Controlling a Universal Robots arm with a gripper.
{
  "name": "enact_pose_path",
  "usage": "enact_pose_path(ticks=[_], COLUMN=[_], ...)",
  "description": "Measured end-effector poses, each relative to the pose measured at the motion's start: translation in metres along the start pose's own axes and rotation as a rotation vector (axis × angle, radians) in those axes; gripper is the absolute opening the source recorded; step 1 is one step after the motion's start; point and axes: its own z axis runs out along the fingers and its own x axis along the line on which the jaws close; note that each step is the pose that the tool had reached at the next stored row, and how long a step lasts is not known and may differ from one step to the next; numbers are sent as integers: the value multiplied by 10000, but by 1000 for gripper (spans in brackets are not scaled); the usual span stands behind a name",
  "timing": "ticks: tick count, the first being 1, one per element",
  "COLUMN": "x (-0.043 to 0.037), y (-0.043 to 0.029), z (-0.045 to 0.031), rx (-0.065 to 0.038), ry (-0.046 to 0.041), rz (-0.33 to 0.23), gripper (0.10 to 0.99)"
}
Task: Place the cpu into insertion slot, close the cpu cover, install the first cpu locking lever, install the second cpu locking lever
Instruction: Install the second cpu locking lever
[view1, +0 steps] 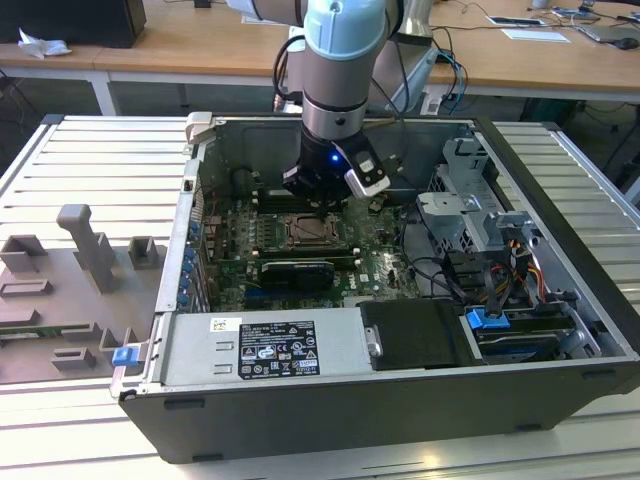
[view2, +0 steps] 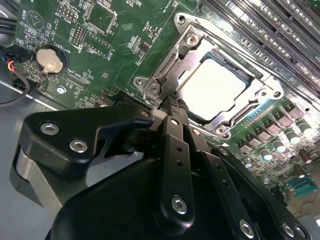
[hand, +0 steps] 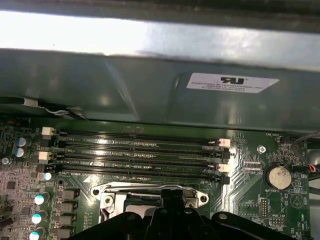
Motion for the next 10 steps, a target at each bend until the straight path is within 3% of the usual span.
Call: enact_pose_path(ticks=[4, 7, 10], x=[1, -1, -4], y=[-9, -1, 19], z=[-14, -70, -205], rx=[0, -1, -1], ry=[1, 0, -1], rz=[1, 1, 1], gripper=[106, 106, 106])
